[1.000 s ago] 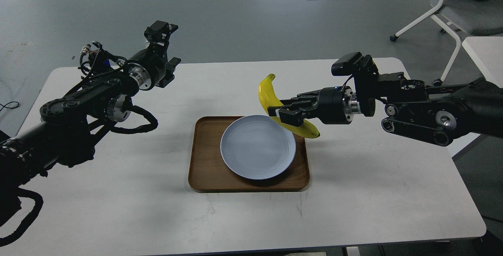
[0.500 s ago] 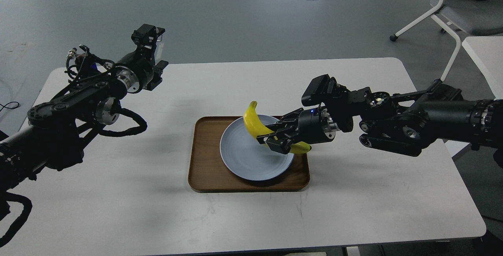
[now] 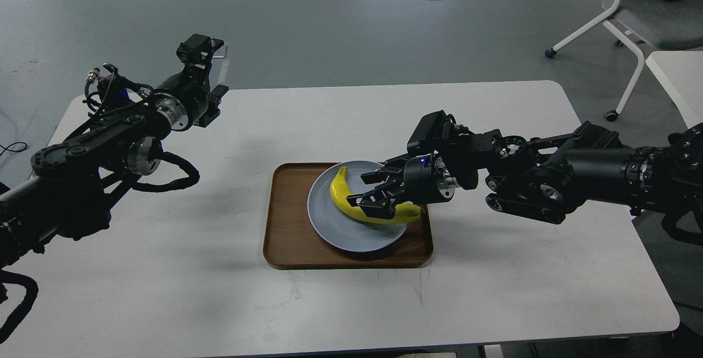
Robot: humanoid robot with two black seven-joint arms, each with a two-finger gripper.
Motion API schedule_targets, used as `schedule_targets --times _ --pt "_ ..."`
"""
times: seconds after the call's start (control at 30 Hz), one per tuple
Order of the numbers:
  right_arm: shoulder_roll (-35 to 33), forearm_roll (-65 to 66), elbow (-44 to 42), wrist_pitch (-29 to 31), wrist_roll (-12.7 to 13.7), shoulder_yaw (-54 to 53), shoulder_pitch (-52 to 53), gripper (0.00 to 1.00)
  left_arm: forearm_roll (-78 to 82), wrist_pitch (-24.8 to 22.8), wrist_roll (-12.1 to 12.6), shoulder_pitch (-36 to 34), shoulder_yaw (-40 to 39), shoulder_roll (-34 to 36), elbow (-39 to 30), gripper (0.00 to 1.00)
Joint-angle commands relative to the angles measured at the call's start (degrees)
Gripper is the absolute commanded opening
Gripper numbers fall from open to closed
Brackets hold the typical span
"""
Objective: Place banana on plate with both arms
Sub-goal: 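Open the right gripper and lift it away from the plate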
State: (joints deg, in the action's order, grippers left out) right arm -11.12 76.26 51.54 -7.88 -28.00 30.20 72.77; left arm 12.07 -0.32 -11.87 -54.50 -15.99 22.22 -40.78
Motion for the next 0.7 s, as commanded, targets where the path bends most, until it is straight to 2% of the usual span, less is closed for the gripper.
schedule_targets --times 0.0,0.17,0.27,0.33,0.4,0.5,0.53,0.57,0.63,0.67 --pt "0.1 -0.5 -0.2 -0.4 0.0 -1.5 -0.5 1.00 0.1 0.0 0.1 -0.1 0.0 0.0 0.0 0.98" --pt "-0.4 -5.2 -0.2 0.0 0.0 -5.6 0.0 1.00 0.0 -0.2 0.1 -0.1 -0.1 0.1 0.0 0.98" --pt "-1.9 -18.5 -0.2 0.2 0.0 -11.6 0.6 1.00 -0.1 -0.4 0.1 -0.1 -0.3 0.1 0.0 0.98" --pt "-4.3 -33.6 -0.2 0.5 0.0 -18.0 0.5 1.00 -0.1 -0.5 0.1 -0.2 -0.6 -0.2 0.0 0.98" --pt "-5.6 -41.2 -0.2 1.5 0.0 -21.4 0.5 1.00 -0.1 -0.5 0.1 -0.2 -0.6 -0.6 0.0 0.98" --pt "-9.5 -58.6 -0.4 7.1 0.2 -30.3 -1.3 1.00 -1.2 -0.8 0.1 -0.2 -1.6 -0.9 -1.0 0.98" --pt "-10.3 -61.6 -0.3 8.6 1.1 -31.9 -2.3 1.00 -1.3 -1.3 0.1 -0.2 -2.3 -1.0 -1.4 0.98" --pt "-11.7 -66.4 -0.4 12.2 2.5 -35.1 -4.3 0.99 -1.6 -2.6 0.0 0.3 -4.5 -1.5 -2.0 0.98" --pt "-12.8 -69.6 -0.9 15.2 3.6 -38.4 -6.1 0.99 -2.2 -5.0 0.1 1.8 -7.3 -1.6 -2.5 0.98" --pt "-13.7 -72.2 -1.4 18.2 4.8 -41.0 -8.1 0.99 -3.1 -8.2 0.1 3.8 -10.3 -1.7 -3.1 0.98"
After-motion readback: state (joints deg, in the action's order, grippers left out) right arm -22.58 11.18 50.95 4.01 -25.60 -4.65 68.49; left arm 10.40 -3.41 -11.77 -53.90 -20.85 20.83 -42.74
